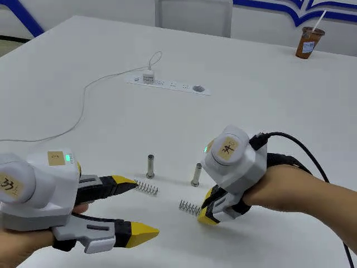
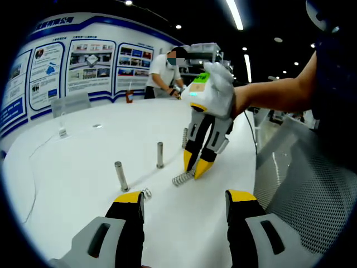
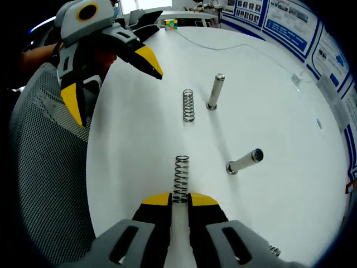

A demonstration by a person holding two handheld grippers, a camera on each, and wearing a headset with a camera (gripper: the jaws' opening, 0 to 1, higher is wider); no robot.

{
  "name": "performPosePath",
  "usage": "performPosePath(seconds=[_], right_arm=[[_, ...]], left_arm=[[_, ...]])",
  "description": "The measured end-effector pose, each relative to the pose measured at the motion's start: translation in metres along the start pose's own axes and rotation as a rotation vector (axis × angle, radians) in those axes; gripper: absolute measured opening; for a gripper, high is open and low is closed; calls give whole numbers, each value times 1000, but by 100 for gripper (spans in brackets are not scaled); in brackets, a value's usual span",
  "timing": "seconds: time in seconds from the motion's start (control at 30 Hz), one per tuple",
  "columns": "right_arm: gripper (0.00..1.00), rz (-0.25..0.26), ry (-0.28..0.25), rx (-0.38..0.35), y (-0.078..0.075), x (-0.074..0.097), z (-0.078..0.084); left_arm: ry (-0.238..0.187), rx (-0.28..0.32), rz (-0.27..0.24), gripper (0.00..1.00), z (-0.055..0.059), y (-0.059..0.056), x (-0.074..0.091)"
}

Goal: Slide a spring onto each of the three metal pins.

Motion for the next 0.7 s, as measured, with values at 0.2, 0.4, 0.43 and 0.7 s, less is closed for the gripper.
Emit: performPosePath(seconds=[0.2, 0.4, 0.43, 0.7], right_arm=[[12, 9, -5, 10, -1, 3, -1], [11, -4, -11, 36, 4, 15, -7], [11, -6, -12, 42, 6, 17, -8], [11, -33, -34, 115, 19, 37, -24]], left_arm=[[9, -10, 13, 60, -1, -2, -4], [32, -30, 41, 59, 0, -5, -12], [36, -35, 46, 58, 0, -5, -13], [42, -73, 91, 51, -6, -9, -26]])
Point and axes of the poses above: the centre of the closed fingertips' face, and the gripper's own axes: x roughly backward along the fingers, y roughly to its left, z roughly out of its underside, the point moved 4 cm from there along x, roughly backward along the fingers, and after that the axes turned 5 degrees about -y, right-handed, at the moved point
